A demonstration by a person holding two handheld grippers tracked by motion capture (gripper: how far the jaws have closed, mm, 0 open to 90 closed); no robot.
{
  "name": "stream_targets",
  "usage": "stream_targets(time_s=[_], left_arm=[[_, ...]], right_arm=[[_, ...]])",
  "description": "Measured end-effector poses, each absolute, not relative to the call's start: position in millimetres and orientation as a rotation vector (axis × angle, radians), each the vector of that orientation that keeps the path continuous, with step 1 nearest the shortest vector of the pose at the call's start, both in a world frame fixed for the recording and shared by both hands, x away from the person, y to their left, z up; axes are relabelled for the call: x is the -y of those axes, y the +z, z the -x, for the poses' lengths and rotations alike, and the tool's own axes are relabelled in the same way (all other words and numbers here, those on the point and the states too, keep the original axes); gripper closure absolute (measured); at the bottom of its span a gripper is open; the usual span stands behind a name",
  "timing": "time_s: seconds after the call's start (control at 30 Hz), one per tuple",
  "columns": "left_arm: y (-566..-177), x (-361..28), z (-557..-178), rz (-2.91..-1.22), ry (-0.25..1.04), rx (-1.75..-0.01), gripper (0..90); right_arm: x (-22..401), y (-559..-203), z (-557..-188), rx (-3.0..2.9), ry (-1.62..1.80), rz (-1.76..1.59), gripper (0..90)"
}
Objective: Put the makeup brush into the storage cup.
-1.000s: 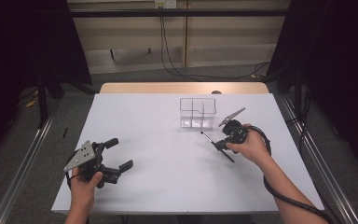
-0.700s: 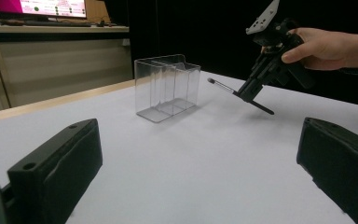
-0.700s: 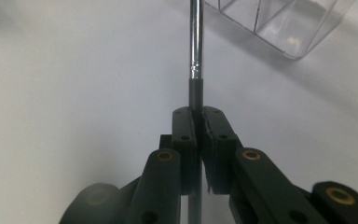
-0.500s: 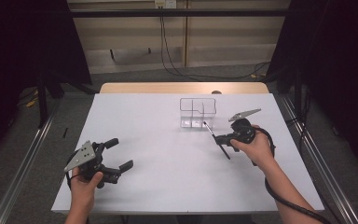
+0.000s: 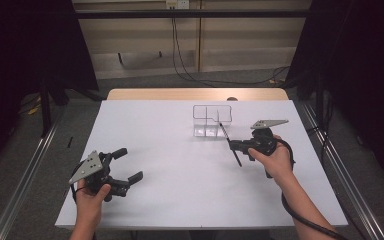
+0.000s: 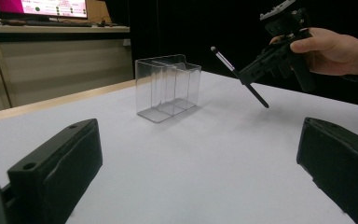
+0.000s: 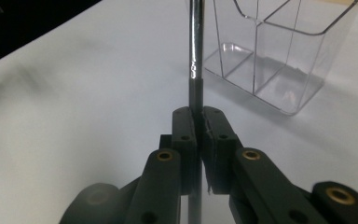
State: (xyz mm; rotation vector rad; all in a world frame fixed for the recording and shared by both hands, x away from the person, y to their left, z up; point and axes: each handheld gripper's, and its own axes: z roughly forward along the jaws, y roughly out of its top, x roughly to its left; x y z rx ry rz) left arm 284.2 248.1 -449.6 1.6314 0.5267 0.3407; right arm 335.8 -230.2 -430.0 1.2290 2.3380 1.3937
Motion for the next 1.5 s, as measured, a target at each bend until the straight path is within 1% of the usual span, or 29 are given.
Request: stream_targets(time_s=[0.67, 1.5], left_arm=[[-449.3, -248.3, -283.9, -1.629, 0.343, -0.527, 0.0], [-448.3, -249.6, -283.6, -1.63, 0.351, -0.523, 0.0]], right_arm=[[234.6, -430.3, -329.5, -2.15, 1.601, -1.201, 84.7], [237.1, -428.6, -325.8, -1.931, 1.692, -1.18, 84.8]])
